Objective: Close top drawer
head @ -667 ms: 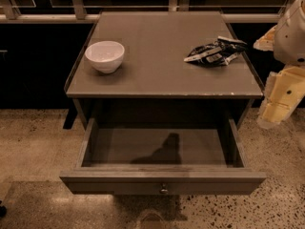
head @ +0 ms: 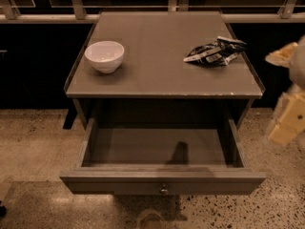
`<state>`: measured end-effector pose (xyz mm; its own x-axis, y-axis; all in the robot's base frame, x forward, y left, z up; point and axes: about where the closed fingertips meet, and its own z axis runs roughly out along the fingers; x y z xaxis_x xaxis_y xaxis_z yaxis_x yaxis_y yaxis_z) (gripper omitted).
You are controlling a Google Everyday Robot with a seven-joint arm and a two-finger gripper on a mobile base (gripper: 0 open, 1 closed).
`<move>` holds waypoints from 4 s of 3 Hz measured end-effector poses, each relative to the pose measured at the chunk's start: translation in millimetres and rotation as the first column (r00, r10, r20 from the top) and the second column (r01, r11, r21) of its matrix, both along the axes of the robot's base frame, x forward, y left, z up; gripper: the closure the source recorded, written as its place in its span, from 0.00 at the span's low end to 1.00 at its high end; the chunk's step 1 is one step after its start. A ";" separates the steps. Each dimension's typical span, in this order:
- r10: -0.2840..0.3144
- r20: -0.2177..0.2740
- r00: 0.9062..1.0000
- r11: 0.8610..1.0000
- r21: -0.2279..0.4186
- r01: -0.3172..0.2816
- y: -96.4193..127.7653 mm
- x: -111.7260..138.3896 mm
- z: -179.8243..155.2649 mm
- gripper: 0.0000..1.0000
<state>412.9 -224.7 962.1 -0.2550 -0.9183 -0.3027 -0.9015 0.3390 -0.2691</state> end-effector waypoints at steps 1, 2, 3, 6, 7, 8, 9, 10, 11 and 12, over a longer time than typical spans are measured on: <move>-0.102 -0.010 0.995 0.982 0.159 0.102 -18.0 -25.0 -56.7 0.00; -0.177 -0.047 0.983 0.936 0.301 0.183 -15.5 -31.9 -119.1 0.00; -0.195 -0.052 0.980 0.927 0.318 0.201 -13.5 -32.6 -127.1 0.19; -0.201 -0.042 0.979 0.926 0.319 0.204 -14.4 -37.4 -132.3 0.89; -0.266 -0.039 0.963 0.899 0.351 0.263 -24.9 -53.8 -165.8 1.00; -0.359 -0.067 0.931 0.845 0.399 0.355 -37.2 -68.1 -220.7 1.00; -0.420 -0.111 0.901 0.796 0.431 0.425 -43.5 -70.9 -270.2 1.00; -0.436 -0.167 0.884 0.761 0.456 0.461 -40.7 -61.2 -313.7 1.00; -0.409 -0.197 0.891 0.754 0.478 0.451 -29.2 -41.7 -341.2 1.00; -0.374 -0.203 0.905 0.764 0.485 0.425 -19.0 -22.1 -356.0 1.00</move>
Offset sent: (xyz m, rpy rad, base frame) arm -0.0402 -0.0107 -0.2094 0.5032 0.0677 -0.2910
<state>390.9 -243.8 606.0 -0.6131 -0.4477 -0.6510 -0.6648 0.7375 0.1189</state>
